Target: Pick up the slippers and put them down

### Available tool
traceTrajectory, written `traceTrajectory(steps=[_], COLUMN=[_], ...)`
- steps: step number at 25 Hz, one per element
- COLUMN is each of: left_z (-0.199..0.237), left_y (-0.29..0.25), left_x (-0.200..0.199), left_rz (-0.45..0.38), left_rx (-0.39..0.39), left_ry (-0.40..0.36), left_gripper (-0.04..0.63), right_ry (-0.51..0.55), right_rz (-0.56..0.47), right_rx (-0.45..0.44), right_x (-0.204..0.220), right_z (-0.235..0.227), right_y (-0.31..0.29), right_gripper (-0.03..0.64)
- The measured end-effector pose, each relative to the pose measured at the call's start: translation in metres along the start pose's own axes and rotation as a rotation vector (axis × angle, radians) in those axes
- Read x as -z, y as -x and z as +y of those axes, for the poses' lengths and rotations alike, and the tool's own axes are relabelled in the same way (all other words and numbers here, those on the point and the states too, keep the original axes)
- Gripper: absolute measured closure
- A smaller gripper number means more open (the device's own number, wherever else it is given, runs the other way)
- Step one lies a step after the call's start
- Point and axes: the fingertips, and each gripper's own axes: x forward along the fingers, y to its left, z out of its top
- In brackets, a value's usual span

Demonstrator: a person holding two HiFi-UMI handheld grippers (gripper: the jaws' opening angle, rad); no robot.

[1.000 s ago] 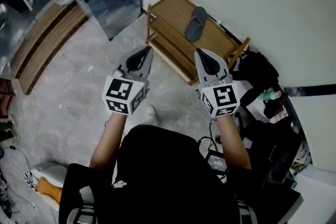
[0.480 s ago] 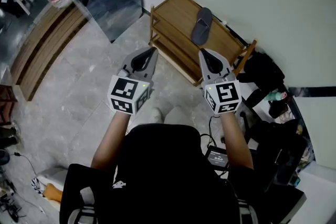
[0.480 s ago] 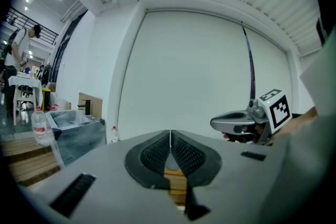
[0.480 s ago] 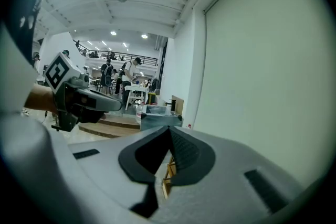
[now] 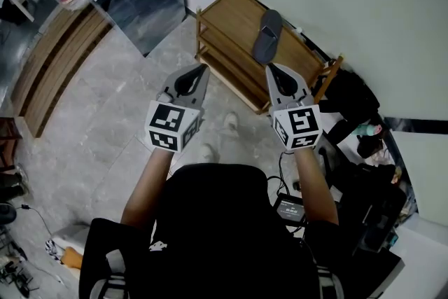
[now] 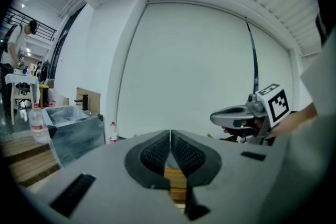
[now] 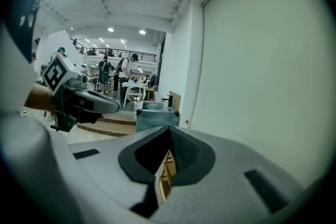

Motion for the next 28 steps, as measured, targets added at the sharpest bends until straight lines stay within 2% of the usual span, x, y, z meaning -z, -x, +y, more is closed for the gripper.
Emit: traceTrajectory(steps=[6, 15, 21, 28], left_z=[0.017, 0.019, 0.011, 0.001], left_y=[-0.041, -0.097, -0.146, -0.198], left_x=[0.001, 0.01, 0.03, 0.054], left_rz=[0.004, 0.054, 0.117, 0.19], left_rx=[-0.039, -0.023, 0.02, 0.057], left_ry=[-0.074, -0.038, -0.007, -0.005], left_gripper=[0.588, 0.588, 0.588, 0.588], right_ry=[-0.012, -0.033, -0.054, -0.11], right_rz=[0.017, 0.071, 0.134, 0.205], right_rx=[-0.009, -0.025, -0.037, -0.044], right_x=[0.005, 0.03, 0.063, 0.112], right_z=[-0.03, -0.07, -0.099, -0.133], right_y=[-0.023, -0.052, -0.073, -0.096], right_gripper=[0.626, 0.626, 0.626, 0.626])
